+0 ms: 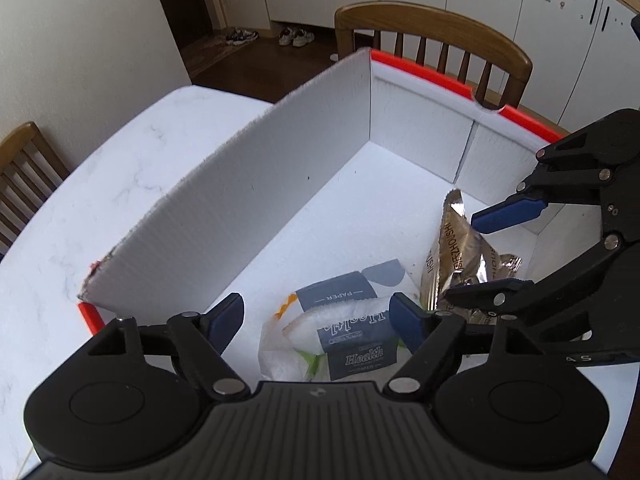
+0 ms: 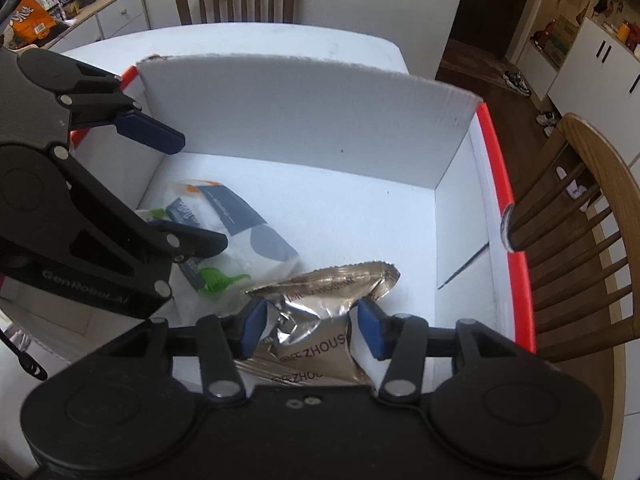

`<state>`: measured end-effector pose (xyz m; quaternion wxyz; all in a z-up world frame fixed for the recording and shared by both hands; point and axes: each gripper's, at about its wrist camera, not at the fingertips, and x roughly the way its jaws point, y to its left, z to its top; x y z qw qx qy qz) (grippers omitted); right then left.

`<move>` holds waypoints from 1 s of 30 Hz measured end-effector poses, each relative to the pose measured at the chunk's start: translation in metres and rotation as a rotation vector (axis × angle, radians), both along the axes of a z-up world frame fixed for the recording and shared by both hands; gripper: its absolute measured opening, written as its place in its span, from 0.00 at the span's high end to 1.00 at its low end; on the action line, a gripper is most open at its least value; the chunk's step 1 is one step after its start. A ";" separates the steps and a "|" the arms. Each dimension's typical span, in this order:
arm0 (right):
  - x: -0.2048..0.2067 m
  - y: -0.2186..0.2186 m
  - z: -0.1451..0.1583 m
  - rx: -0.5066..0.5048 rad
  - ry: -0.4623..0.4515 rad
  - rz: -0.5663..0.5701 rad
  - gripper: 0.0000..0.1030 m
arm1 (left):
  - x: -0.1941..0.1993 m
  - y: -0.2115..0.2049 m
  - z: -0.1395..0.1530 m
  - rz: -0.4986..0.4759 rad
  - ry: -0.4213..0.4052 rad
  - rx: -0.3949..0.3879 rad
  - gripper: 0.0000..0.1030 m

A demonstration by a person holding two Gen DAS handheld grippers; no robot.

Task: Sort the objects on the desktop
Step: 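Open the right tool releasing the foil bag while the left tool releases the paper bag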

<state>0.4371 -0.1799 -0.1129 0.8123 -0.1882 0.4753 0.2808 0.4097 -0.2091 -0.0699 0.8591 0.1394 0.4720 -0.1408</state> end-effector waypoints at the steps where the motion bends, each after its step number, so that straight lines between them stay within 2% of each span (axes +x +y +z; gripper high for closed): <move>1: -0.001 -0.001 0.002 0.007 -0.004 0.003 0.50 | -0.001 0.001 0.002 0.000 -0.007 -0.008 0.21; 6: -0.004 -0.007 0.011 0.022 -0.016 0.004 0.49 | -0.007 0.006 0.016 0.014 -0.039 -0.040 0.20; 8: -0.004 -0.009 0.013 0.033 -0.025 -0.004 0.35 | -0.008 0.006 0.021 0.014 -0.052 -0.053 0.20; 19: -0.019 -0.018 0.026 0.074 -0.044 -0.022 0.35 | -0.023 0.009 0.040 0.012 -0.110 -0.089 0.13; 22: -0.023 -0.021 0.029 0.097 -0.046 -0.031 0.28 | -0.028 0.011 0.046 0.012 -0.132 -0.114 0.04; 30: -0.035 -0.024 0.038 0.144 -0.070 -0.043 0.23 | -0.043 0.015 0.058 0.016 -0.184 -0.166 0.00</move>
